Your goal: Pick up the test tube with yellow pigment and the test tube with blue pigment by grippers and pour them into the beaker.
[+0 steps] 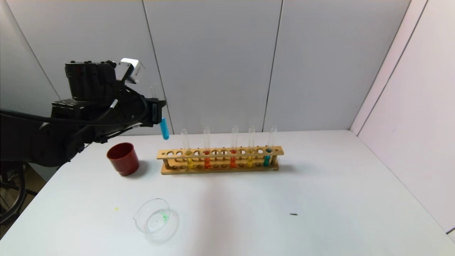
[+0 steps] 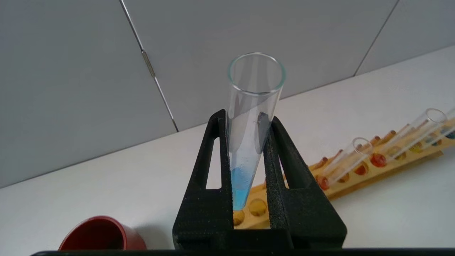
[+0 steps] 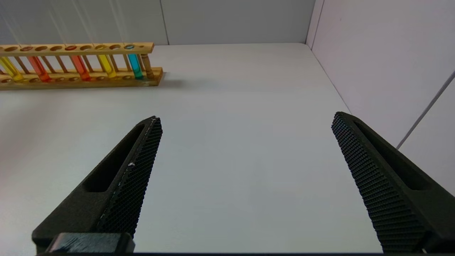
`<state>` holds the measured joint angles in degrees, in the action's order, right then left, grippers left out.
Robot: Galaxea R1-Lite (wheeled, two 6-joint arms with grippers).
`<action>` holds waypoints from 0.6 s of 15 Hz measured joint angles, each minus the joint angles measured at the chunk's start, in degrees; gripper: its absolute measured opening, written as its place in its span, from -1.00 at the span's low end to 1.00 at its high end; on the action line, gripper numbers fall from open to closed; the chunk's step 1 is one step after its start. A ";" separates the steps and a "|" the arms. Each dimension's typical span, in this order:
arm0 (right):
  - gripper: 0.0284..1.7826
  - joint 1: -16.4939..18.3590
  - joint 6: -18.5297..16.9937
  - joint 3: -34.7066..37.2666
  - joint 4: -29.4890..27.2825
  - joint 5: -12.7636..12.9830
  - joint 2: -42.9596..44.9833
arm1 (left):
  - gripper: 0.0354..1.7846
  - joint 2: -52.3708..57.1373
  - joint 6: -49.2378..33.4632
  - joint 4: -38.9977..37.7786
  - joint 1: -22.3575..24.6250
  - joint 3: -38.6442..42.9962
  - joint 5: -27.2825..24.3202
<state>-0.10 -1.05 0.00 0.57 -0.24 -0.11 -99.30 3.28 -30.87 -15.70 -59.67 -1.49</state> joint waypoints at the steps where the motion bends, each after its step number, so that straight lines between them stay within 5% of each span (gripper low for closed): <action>1: 0.96 0.00 0.00 0.00 0.02 -0.02 0.00 | -0.68 1.93 0.83 4.74 -0.39 -0.41 -0.07; 9: 0.96 -0.01 0.00 0.00 0.02 -0.05 0.00 | -0.68 18.69 12.48 40.95 -0.83 -1.05 1.76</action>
<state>-0.11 -1.05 0.00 0.60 -0.29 -0.11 -80.62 15.76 10.08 -16.53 -60.72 0.27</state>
